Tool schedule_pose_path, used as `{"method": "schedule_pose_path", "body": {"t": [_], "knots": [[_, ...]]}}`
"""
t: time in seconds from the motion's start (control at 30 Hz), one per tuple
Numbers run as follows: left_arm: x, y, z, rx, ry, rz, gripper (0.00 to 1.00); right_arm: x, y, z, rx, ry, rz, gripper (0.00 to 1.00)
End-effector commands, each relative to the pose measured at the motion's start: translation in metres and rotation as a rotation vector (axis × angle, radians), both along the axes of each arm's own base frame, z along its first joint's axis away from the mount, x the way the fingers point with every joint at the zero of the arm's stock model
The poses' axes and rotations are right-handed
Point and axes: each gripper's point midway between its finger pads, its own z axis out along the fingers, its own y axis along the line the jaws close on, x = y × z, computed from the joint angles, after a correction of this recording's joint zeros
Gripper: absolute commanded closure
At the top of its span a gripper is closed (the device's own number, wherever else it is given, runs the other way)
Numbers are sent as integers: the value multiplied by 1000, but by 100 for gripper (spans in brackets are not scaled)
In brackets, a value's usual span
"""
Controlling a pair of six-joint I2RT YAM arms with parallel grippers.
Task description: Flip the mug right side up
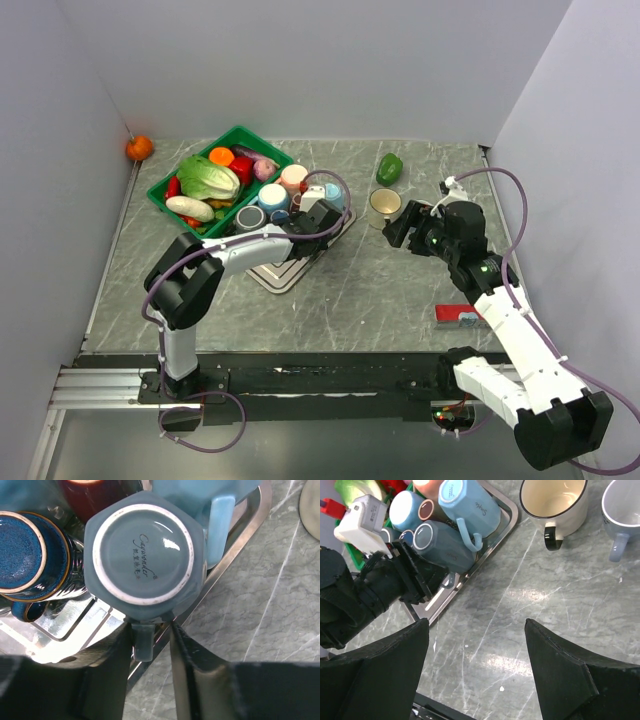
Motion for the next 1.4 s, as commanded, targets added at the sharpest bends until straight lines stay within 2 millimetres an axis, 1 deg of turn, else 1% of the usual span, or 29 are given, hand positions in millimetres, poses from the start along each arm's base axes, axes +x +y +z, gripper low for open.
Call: {"method": "schedule_pose_path", "body": {"t": [0.0,0.07,0.1,0.17,0.27,0.37,0.5,0.53,0.6,0.63,0.7,0.73,0.8,0.83,0.9,0.93,0.97,1.0,1.03,1.07,1.1,1.13,1.17,1.2,1.27,1.3,1.37], "knots": [[13,-4,12,-28,-41,33,65,1,-4,-6,-21,-6,-19,17],[14,-2,10,-27,-38,42,73,0,-5,-6,-21,-7,-19,17],[15,-2,11,-28,-40,46,85,-1,-5,-7,-20,-5,-20,17],[15,0,10,-19,-39,56,98,-1,-5,-8,-20,-4,-20,17],[16,0,10,-13,-37,63,99,-1,-5,-7,-21,-1,-18,17],[14,0,18,-42,-46,57,99,-2,-4,-7,-18,2,-15,17],[9,-5,46,-133,-86,32,99,-4,-2,-3,-2,-7,-4,17],[6,-5,62,-165,-107,26,99,-5,-1,-1,2,-11,-1,17],[2,-7,82,-220,-132,9,99,-6,2,2,14,-16,11,17],[-2,-5,104,-264,-162,5,99,-6,3,4,20,-19,16,17],[-9,-4,126,-319,-190,-7,99,-8,5,9,36,-28,27,17],[-15,-2,151,-380,-227,-19,99,-10,9,11,48,-30,43,17],[-23,2,174,-441,-264,-31,99,-11,12,19,73,-50,58,17],[-31,5,197,-506,-303,-48,99,-14,17,22,93,-54,85,16],[-40,7,224,-587,-349,-72,99,-16,24,33,135,-85,116,16],[-51,14,240,-637,-382,-90,99,-19,29,37,159,-94,141,16],[-57,10,263,-721,-431,-129,99,-25,39,45,198,-110,199,16],[-63,12,275,-773,-452,-140,99,-27,45,57,246,-154,232,15],[-74,18,290,-827,-485,-161,99,-30,50,67,278,-187,265,15],[-83,15,308,-900,-520,-209,99,-40,60,69,322,-191,335,13],[-90,16,321,-960,-539,-232,99,-44,65,94,383,-280,371,13],[-100,19,329,-1005,-554,-261,99,-48,69,102,416,-313,405,12],[-110,16,345,-1061,-580,-316,99,-53,73,103,446,-324,433,10],[-117,15,352,-1108,-574,-342,99,-63,79,128,504,-409,491,9],[-129,13,364,-1175,-580,-394,99,-72,83,140,550,-454,535,9],[-140,11,376,-1235,-587,-449,99,-76,88,145,573,-456,560,8],[-148,8,381,-1287,-582,-489,99,-87,97,163,597,-501,621,8]]}}
